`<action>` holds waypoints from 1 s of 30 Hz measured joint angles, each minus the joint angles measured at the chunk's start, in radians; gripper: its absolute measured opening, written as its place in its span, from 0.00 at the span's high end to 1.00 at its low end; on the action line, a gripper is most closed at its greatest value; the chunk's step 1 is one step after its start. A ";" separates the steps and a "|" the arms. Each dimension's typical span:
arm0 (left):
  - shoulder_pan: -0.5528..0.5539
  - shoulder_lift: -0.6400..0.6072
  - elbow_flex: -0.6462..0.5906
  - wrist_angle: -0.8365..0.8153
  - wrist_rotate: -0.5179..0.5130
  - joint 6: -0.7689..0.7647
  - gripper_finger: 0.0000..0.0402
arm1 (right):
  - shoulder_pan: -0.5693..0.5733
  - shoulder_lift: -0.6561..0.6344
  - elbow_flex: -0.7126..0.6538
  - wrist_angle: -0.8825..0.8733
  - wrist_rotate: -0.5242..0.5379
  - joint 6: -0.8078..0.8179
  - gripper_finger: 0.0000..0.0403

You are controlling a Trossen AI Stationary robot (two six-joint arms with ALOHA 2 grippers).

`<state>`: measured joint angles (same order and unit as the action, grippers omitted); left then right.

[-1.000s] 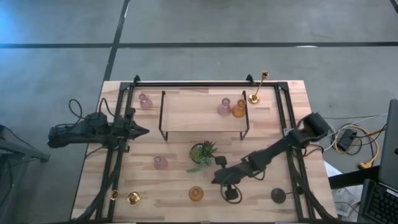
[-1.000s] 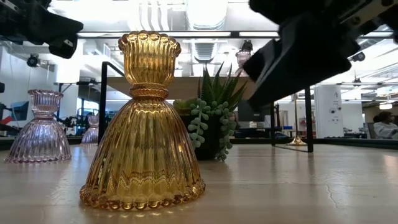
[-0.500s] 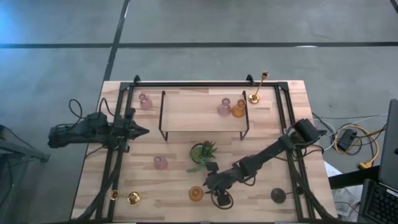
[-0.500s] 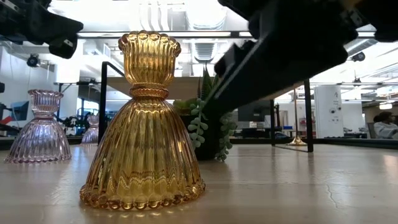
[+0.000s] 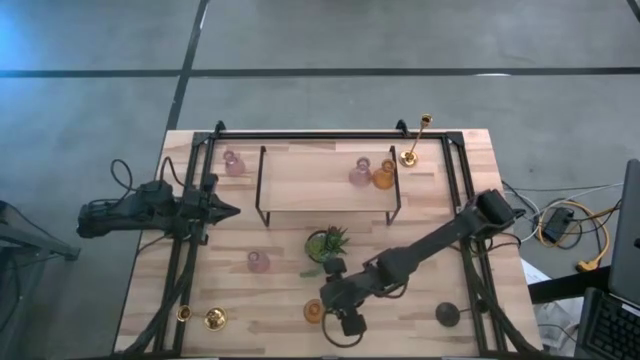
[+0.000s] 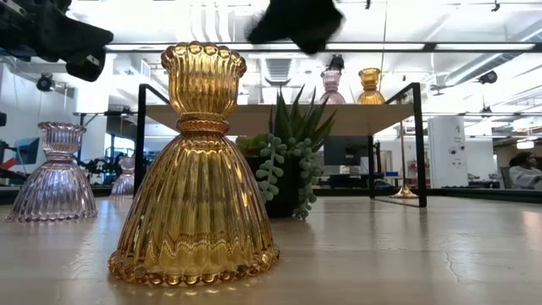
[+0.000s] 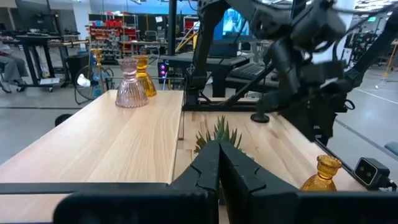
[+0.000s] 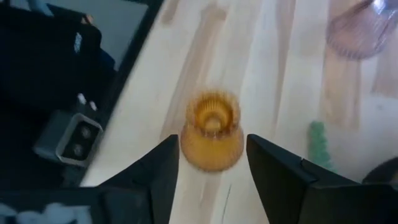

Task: Pick & Place candle stick holders
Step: Put the yellow glass candle holder on the shelf

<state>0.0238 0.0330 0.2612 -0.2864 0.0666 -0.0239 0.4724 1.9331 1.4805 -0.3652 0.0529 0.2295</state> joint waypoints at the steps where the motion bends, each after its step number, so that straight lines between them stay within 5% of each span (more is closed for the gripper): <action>1: 0.000 0.000 0.000 0.000 0.000 0.000 0.97 | -0.006 0.000 0.022 -0.033 0.005 0.005 0.57; 10: 0.000 0.000 0.000 0.000 0.000 -0.003 0.97 | -0.071 0.003 0.064 -0.126 -0.026 0.160 0.66; 30: -0.001 0.004 0.000 -0.001 0.000 -0.005 0.97 | -0.070 0.172 0.202 -0.105 -0.181 0.153 0.69</action>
<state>0.0231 0.0371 0.2614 -0.2871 0.0668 -0.0288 0.4026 2.1056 1.6820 -0.4699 -0.1284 0.3827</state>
